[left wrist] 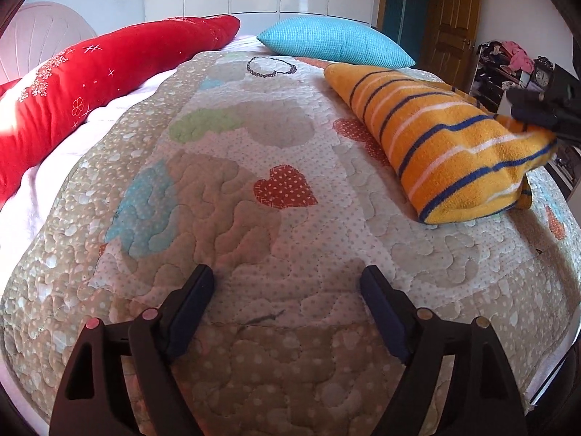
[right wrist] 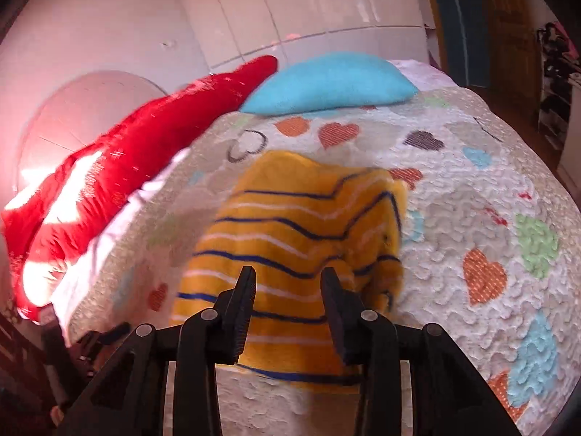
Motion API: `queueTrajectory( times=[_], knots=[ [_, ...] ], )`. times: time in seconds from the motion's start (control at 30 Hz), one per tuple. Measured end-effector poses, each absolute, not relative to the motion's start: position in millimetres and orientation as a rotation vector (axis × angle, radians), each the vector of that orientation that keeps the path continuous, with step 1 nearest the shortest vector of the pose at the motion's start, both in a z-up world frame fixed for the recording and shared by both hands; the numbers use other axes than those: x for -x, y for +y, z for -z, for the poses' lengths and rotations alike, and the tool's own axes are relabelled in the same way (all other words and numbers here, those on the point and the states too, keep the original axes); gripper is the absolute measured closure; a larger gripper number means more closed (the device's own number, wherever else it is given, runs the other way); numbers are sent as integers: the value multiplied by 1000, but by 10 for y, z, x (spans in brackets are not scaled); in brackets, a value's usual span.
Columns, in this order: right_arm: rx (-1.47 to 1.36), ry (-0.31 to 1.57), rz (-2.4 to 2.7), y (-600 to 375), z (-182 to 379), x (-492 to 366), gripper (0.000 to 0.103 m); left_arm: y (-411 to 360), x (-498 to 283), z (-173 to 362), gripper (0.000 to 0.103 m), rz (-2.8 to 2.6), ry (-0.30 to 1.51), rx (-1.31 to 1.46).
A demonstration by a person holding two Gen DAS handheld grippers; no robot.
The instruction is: Fold small clothes
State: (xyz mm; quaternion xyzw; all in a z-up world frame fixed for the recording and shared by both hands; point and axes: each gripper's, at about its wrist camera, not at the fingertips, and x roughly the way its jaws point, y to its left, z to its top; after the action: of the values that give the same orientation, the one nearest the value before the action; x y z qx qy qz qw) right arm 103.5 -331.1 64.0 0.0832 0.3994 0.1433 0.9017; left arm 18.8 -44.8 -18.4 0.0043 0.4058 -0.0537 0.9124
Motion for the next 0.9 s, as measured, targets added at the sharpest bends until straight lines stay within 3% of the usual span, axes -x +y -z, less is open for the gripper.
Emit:
queueTrajectory(
  times=[0.1, 0.13, 0.2, 0.53, 0.7, 0.9],
  knots=[
    [-205, 929, -184, -3626, -217, -1022, 63, -439, -188, 184, 20, 112, 833, -5],
    [-240, 956, -171, -3734, -90, -995, 55, -439, -186, 185, 20, 112, 832, -6],
    [-359, 949, -208, -3961, 35, -913, 53, -440, -186, 187, 20, 111, 831, -7],
    [-298, 733, -233, -3987, -717, -734, 50, -448, -192, 189, 20, 106, 836, -13],
    [-223, 768, -294, -3584, -802, -1170, 50, -453, -196, 189, 19, 105, 837, -13],
    [-167, 918, -300, -3242, -432, -1843, 50, -453, -197, 191, 19, 105, 837, -14]
  ],
)
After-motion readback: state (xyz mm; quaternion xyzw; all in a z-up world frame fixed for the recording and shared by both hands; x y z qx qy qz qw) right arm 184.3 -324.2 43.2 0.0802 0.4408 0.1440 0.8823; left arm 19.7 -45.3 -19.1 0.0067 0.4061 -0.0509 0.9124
